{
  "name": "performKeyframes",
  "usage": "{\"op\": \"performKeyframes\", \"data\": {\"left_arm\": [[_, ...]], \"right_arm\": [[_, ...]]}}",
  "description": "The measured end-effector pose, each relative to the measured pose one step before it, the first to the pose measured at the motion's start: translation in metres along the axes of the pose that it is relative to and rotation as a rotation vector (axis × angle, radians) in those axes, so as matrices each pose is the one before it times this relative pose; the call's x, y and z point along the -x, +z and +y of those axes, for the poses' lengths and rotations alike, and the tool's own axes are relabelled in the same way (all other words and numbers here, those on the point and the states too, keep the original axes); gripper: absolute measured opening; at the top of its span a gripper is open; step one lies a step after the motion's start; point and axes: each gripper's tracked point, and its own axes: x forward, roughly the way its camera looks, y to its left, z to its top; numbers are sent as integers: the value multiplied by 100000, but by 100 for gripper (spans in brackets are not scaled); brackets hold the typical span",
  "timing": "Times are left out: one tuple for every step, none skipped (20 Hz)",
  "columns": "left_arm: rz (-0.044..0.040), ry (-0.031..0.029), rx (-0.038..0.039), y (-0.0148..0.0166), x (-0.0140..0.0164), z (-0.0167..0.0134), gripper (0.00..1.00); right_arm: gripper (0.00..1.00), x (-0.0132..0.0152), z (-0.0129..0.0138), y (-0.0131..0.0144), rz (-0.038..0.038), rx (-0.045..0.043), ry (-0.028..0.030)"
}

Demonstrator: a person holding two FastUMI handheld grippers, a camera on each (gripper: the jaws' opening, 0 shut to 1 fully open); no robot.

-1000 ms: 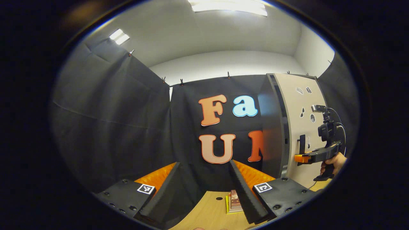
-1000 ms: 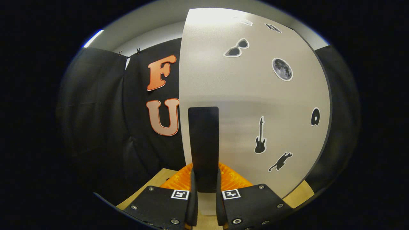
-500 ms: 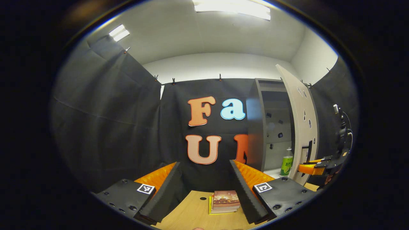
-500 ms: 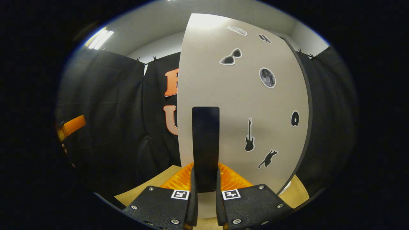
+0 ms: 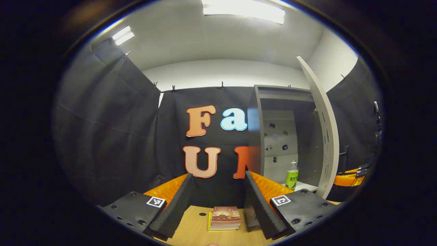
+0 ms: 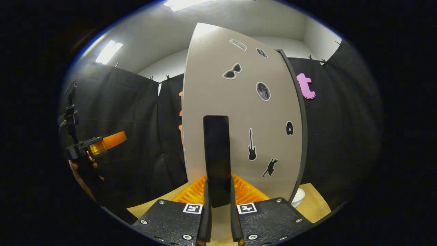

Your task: Open the cabinet door with the right hand, grasp the bottle in the cabinet with the left hand and place it on the coaster, then close the cabinet door with the right hand.

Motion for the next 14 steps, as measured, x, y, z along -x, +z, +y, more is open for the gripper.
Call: {"op": "performKeyframes", "data": {"left_arm": [[-183,-1857,471,-105,-270,-1323,96],[-7,-2221,340,-330,-372,-1532,97],[62,-1950,-35,-217,-336,-1313,96],[-534,-2176,-598,-147,-362,-1216,97],[-1053,-2381,-150,72,-346,-1468,96],[-552,-2020,164,-270,-585,-1311,96],[311,-1419,166,-486,-477,-1128,96],[166,-1514,50,-573,-581,-1134,96],[359,-1347,-27,-494,-641,-1021,96],[283,-1297,94,-626,-740,-1054,97],[432,-1231,313,-549,-674,-960,97],[503,-1094,331,-652,-761,-910,97],[480,-923,140,-655,-791,-810,96],[260,-399,-83,-595,-828,-480,96]], "right_arm": [[23,412,-346,-2,-765,573,-563],[26,494,-471,162,-1146,246,-839],[23,550,-491,190,-1253,654,-655],[23,740,-786,135,-1048,1043,-604],[22,422,-639,96,-1224,-699,-1116],[23,365,-744,160,-1027,-112,-818],[22,392,-658,97,-596,321,-451],[22,655,-867,109,-645,137,-304],[22,714,-658,-84,-592,1337,551],[25,893,-584,-128,-943,2412,1633],[25,604,-519,-15,-924,183,1253],[22,-2,-73,49,-367,-2071,519],[22,-226,-123,20,452,-1136,751],[22,-386,-131,24,187,-864,339]]}}
